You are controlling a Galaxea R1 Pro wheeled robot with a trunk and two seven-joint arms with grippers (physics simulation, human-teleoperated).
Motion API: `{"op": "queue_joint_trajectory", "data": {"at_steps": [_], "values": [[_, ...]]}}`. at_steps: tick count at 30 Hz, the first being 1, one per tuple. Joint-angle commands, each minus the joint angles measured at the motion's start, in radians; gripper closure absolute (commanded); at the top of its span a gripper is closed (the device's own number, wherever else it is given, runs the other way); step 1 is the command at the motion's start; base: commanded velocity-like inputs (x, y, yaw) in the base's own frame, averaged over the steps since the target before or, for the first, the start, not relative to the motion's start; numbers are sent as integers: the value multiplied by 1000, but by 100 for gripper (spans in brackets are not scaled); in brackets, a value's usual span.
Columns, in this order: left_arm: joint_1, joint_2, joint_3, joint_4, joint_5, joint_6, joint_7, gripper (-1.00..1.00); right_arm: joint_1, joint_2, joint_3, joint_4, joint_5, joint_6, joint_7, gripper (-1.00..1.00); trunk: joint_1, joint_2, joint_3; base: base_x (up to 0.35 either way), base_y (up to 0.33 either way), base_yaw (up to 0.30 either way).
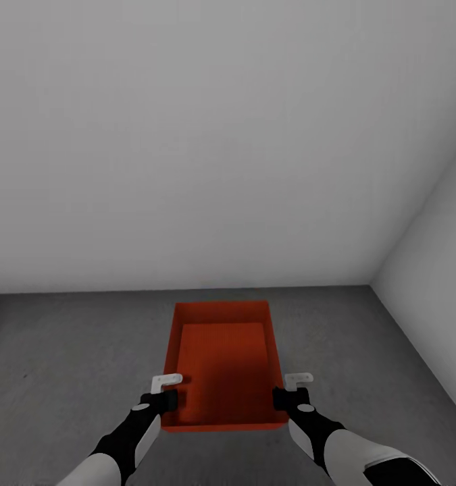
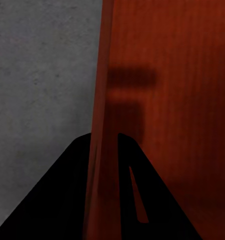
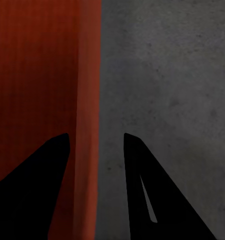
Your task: Move the two storage containers from the living room to the garage. In the garage, place one container on the floor and stack the other container on top of it (either order is fine).
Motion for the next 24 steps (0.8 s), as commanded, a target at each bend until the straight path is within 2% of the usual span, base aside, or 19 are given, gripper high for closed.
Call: {"op": "queue_joint_trajectory", "data": {"at_steps": [1,24], "values": [[0,-1,23,-1,7,6,8,100,-1,5,-47,-3,1,-43,0,100,0,-2,-3,0,0,0],[0,-1,23,-1,7,5,7,100,-1,5,-46,-3,3,-43,0,100,0,-2,-40,0,0,0]]}}
